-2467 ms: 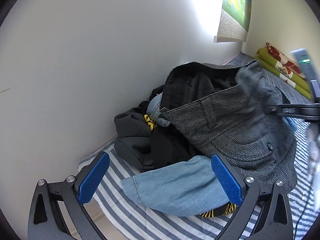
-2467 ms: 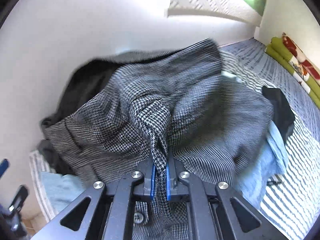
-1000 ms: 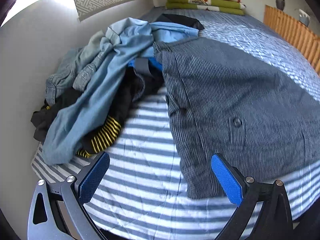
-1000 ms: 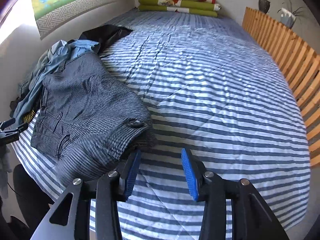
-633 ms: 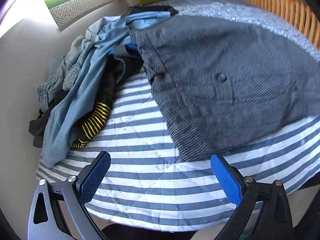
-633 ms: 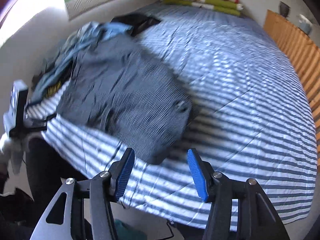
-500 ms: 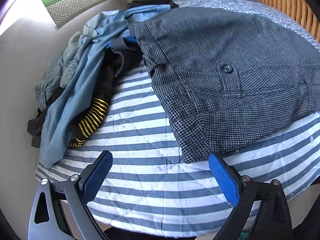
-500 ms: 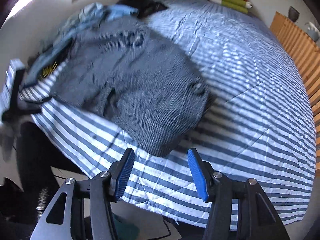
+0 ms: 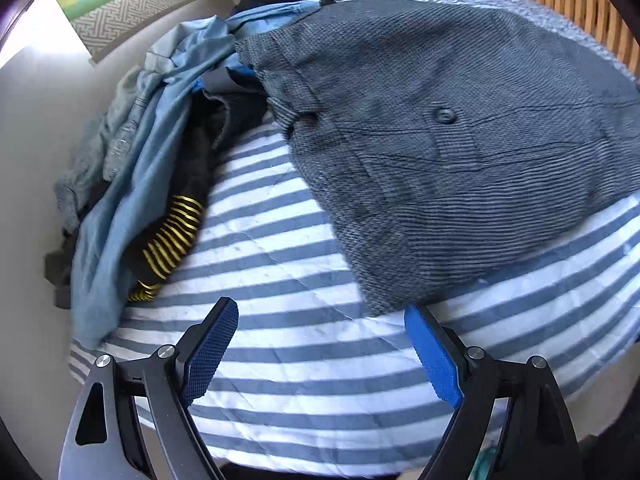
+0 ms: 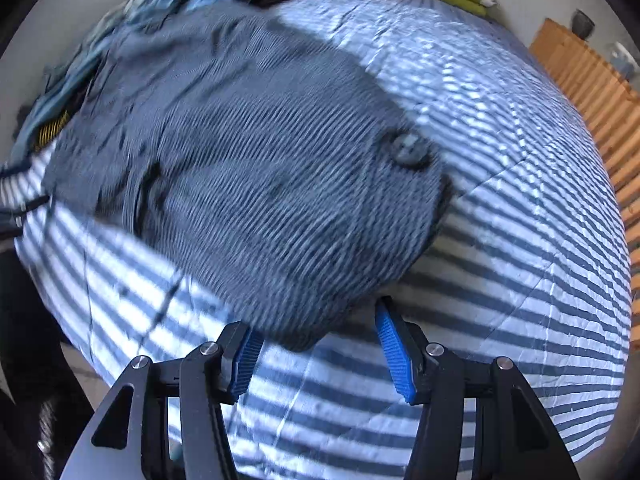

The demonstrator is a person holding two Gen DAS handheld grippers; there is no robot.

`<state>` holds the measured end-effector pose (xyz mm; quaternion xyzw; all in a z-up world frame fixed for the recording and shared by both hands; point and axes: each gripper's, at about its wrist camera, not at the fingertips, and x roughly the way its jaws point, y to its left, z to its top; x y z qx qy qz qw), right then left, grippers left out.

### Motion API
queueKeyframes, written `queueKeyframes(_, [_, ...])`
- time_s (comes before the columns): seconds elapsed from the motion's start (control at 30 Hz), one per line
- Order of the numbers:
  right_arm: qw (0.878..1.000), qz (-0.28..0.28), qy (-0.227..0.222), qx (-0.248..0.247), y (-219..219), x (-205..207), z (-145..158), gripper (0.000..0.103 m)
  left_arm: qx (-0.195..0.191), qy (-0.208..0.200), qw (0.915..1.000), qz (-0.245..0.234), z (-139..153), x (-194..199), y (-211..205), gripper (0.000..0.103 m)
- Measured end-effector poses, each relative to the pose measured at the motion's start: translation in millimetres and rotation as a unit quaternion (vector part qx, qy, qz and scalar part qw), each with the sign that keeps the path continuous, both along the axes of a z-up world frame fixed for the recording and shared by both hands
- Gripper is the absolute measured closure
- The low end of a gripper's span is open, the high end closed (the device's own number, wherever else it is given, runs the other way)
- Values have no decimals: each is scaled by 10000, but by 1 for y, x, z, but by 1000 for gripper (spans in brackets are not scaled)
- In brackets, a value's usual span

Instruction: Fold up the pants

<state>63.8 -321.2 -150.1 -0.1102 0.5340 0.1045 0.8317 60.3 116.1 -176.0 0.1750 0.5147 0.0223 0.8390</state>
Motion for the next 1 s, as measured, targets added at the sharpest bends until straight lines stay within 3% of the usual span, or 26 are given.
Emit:
queueKeyframes(0.13, [9985,-201,-328,384,-8,11,23,52,-376,-219,9984,371,13,21,13,16])
queueKeyframes(0.2, [9974,-226,-525,443,-7,19,35,52,-387,-381,9978,367,23,32,11,17])
queueKeyframes(0.27, [9968,-225,-620,448,0,29,42,54,-364,-557,9975,252,33,46,4,25])
queueKeyframes(0.37, [9964,-258,-682,430,5,52,44,64,-542,-629,9965,106,45,67,-5,50])
queueKeyframes(0.43, [9965,-311,-603,487,4,65,44,78,-748,-583,9954,98,51,78,-8,78])
queueKeyframes(0.53, [9957,-371,-509,673,-3,79,50,88,-1233,-593,9904,211,65,97,-4,98])
queueKeyframes(0.63, [9949,-348,-609,719,-8,82,71,90,-1393,-779,9869,228,85,106,-6,99])
queueKeyframes(0.77, [9943,-121,-832,660,-9,70,112,90,-1575,-1248,9796,55,138,85,-14,100])
queueKeyframes(1.0, [9856,167,-1480,807,-13,12,204,91,-1924,-2348,9526,-199,258,16,-11,100])
